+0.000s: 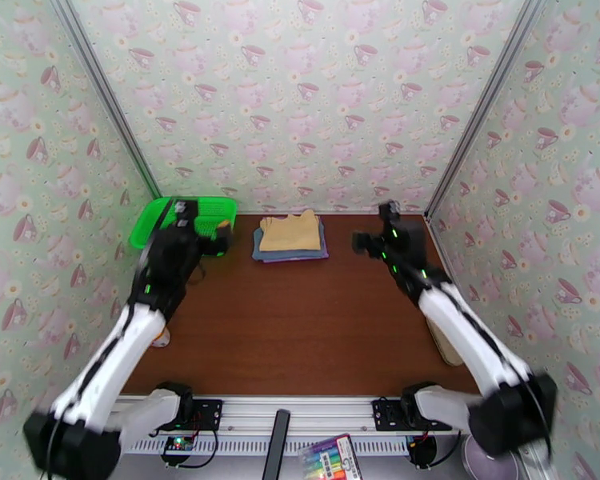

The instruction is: Fold and stack the mixed laundry pile

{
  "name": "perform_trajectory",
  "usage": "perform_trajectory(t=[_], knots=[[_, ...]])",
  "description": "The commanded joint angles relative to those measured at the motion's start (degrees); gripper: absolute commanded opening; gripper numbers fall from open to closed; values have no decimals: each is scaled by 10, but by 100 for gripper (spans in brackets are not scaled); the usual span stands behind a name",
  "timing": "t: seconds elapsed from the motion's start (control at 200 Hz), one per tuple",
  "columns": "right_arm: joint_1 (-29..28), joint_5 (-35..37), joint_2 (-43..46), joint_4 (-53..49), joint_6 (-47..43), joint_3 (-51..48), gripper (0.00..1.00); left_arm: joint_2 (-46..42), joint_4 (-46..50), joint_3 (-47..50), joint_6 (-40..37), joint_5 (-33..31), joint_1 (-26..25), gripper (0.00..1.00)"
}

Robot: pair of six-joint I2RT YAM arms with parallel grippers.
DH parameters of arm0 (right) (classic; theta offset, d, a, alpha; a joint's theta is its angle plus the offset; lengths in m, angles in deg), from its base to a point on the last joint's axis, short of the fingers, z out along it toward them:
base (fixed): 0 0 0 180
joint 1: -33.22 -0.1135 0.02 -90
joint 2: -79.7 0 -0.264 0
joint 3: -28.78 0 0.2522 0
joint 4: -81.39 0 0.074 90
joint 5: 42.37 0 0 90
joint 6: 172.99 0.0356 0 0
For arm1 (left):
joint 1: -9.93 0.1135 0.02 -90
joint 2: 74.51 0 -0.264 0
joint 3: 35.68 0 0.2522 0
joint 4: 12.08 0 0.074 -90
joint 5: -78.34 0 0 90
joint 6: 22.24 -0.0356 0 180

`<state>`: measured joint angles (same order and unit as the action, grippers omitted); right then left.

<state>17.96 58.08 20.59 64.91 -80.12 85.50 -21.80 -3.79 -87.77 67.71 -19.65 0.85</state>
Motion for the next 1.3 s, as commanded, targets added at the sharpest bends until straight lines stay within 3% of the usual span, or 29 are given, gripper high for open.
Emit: perform_trajectory(t=[0.0, 0.075, 0.185, 0.23, 0.356, 0.431, 0.496, 0.571, 0.621, 0.681, 1.107, 1.297], knots=[[8, 80, 51, 179, -27, -173, 100, -44, -109, 173, -23, -57, 14, 100], [20, 79, 67, 272, -46, -254, 100, -58, -178, 253, -7, -122, 16, 99], [57, 50, 16, 377, -31, -303, 100, 32, -305, 297, -9, -126, 39, 100], [70, 38, -20, 433, -30, -315, 100, 62, -290, 275, -24, -80, 46, 100], [95, -22, -142, 591, -36, -314, 100, 219, -516, 270, -49, -37, 59, 100], [110, -67, -236, 653, -35, -295, 100, 299, -532, 234, -25, 25, 83, 100], [121, -106, -325, 719, -32, -268, 100, 398, -629, 221, -46, 48, 78, 99], [146, -136, -285, 537, -19, -214, 100, 340, -473, 191, -39, 48, 78, 100], [151, -141, -301, 564, -8, -211, 100, 372, -522, 187, -45, 51, 78, 100], [153, -143, -294, 546, -10, -207, 100, 358, -471, 174, -40, 52, 78, 100], [151, -139, -295, 547, -12, -207, 100, 364, -487, 177, -42, 42, 76, 100], [134, -92, -297, 527, -16, -197, 100, 364, -488, 177, -42, 42, 76, 100]])
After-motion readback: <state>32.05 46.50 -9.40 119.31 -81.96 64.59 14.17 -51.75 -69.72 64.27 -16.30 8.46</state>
